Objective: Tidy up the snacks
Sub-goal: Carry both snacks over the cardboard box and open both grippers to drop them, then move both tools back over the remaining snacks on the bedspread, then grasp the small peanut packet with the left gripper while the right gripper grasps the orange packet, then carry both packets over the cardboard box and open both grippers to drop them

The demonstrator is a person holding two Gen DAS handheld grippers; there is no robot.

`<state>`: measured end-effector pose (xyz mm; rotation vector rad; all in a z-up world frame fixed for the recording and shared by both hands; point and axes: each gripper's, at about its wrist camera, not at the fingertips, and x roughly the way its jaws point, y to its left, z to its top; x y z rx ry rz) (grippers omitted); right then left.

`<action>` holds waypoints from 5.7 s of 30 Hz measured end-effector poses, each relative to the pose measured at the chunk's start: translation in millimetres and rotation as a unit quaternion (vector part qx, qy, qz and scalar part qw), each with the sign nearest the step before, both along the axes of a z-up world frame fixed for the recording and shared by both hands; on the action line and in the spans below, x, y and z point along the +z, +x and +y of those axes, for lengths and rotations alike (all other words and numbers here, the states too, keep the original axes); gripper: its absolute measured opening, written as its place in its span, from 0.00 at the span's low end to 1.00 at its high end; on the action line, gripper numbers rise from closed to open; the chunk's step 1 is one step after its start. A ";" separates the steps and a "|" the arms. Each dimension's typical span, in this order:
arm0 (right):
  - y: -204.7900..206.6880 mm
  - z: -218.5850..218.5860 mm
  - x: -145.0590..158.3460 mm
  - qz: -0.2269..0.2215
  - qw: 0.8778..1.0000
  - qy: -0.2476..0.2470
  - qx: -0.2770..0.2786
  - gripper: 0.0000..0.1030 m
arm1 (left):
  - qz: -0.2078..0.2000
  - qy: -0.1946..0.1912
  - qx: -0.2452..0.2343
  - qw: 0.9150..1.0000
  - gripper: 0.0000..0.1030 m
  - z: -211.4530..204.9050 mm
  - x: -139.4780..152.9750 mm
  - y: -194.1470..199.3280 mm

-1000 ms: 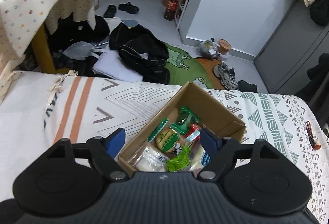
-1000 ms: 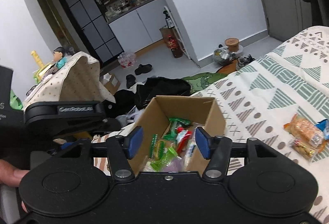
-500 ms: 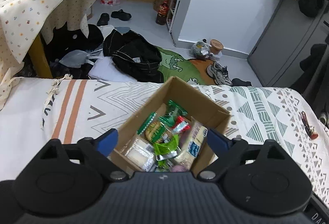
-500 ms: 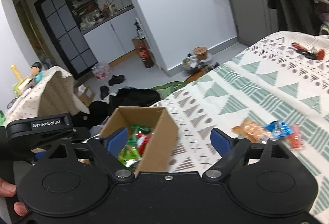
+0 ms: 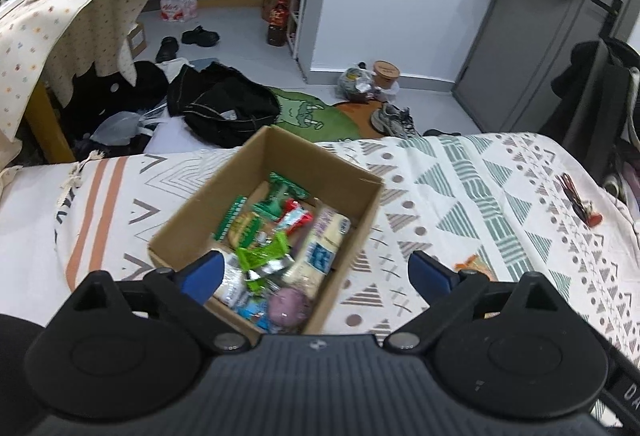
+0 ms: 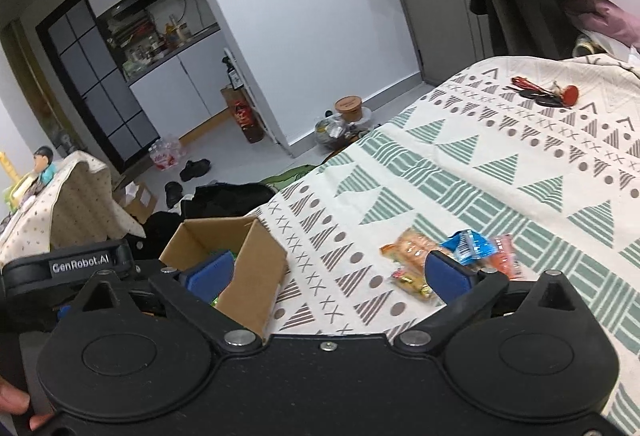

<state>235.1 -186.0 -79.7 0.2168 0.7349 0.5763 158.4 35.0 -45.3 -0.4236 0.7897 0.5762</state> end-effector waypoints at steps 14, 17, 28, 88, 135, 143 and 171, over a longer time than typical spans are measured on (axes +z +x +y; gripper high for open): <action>9.3 -53.7 -6.0 0.013 0.999 0.019 -0.034 1.00 | -0.010 0.015 -0.033 0.999 0.95 -56.4 3.4 17.5; 12.9 -67.4 -7.4 0.017 0.998 0.025 -0.046 1.00 | -0.007 0.016 -0.044 0.999 0.95 -67.6 0.6 22.2; 34.1 -105.6 -32.6 0.060 0.993 0.045 -0.089 1.00 | -0.001 0.004 -0.068 0.998 0.95 -92.5 -19.9 44.7; 120.0 -46.2 -135.0 0.121 0.983 -0.099 -0.098 0.24 | 0.015 -0.084 -0.122 0.989 0.15 -94.5 -144.2 142.4; 44.5 1.8 -31.5 0.012 0.999 0.018 -0.035 0.15 | -0.095 -0.020 -0.001 0.995 0.13 14.4 -9.8 37.3; 32.3 25.3 -18.0 0.000 0.999 0.032 -0.009 0.14 | -0.098 -0.029 0.043 0.994 0.13 55.5 -7.5 22.9; 17.6 142.4 -1.4 0.017 0.998 0.016 0.057 0.14 | -0.059 -0.123 0.083 0.987 0.17 131.8 -26.5 -3.2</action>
